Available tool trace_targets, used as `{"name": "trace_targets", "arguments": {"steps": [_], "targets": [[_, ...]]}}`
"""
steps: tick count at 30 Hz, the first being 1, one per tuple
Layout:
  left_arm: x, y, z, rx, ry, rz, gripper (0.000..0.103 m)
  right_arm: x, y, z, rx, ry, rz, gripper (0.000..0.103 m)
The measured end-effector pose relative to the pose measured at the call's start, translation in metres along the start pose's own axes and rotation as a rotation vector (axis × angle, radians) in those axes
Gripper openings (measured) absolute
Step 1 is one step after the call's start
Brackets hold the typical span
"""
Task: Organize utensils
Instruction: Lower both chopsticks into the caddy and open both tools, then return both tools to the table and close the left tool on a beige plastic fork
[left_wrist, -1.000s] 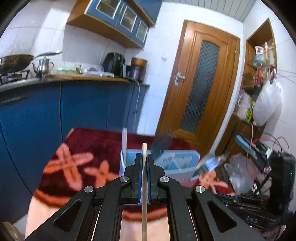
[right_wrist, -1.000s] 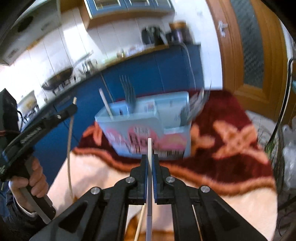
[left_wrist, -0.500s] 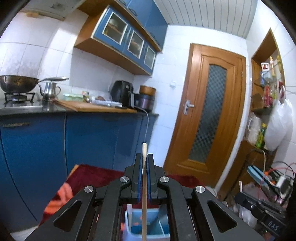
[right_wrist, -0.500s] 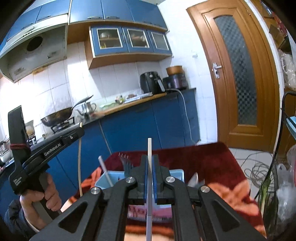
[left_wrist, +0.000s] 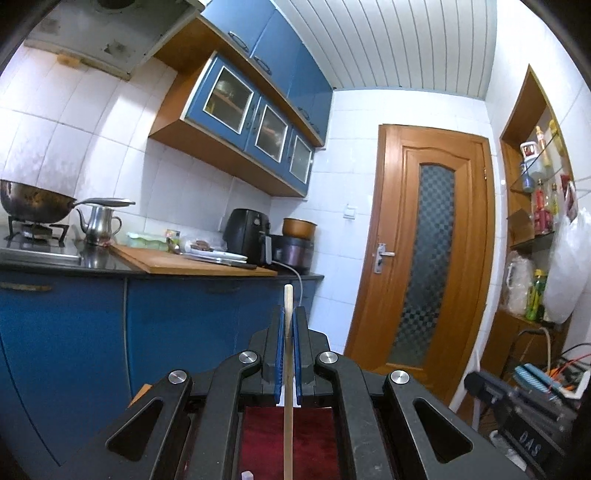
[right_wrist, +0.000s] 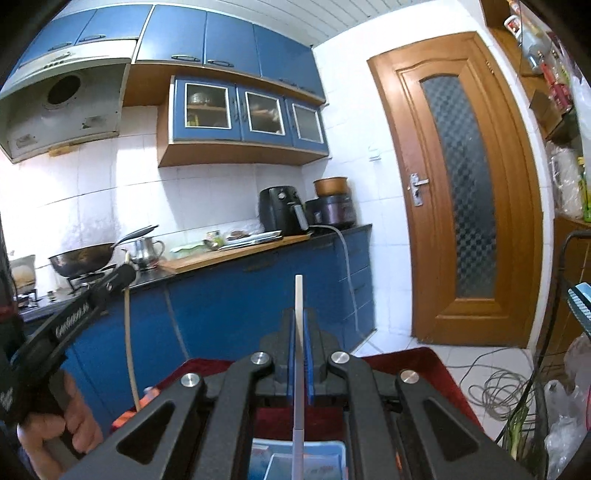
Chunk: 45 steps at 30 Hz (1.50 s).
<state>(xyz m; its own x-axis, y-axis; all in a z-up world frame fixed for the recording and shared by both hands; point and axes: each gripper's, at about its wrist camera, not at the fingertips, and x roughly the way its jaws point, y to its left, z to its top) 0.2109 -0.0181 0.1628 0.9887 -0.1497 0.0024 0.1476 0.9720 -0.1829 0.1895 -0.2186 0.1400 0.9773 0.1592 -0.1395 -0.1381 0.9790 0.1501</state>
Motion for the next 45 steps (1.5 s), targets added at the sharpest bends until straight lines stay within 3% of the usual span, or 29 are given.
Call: {"name": "trace_targets", "arguments": {"steps": [5,17,27,34,36,38,45], "targets": [[0.005,0.002,-0.02,0.009,0.022,0.01,0.004,0.013,-0.002,-0.01,-0.014,-0.009,-0.036,0.006],[0.002,0.007,-0.048,0.014,0.099,0.007,0.004,0.013,0.003,-0.027,-0.035,0.027,0.0,0.007],[-0.01,0.007,-0.047,0.004,0.073,0.023,0.004,0.008,0.004,-0.023,-0.03,-0.008,0.001,0.007],[-0.011,0.01,-0.054,-0.004,0.12,0.009,0.005,0.011,0.004,-0.033,-0.04,0.059,0.025,0.007],[-0.011,0.011,-0.055,-0.014,0.144,-0.002,0.011,0.008,0.004,-0.033,-0.031,0.065,0.033,0.008],[-0.013,0.011,-0.056,-0.012,0.157,-0.008,0.027,0.003,0.004,-0.032,-0.028,0.066,0.039,0.012],[-0.036,0.006,-0.05,0.023,0.192,-0.016,0.031,-0.024,0.003,-0.024,-0.006,0.084,0.059,0.018]]}}
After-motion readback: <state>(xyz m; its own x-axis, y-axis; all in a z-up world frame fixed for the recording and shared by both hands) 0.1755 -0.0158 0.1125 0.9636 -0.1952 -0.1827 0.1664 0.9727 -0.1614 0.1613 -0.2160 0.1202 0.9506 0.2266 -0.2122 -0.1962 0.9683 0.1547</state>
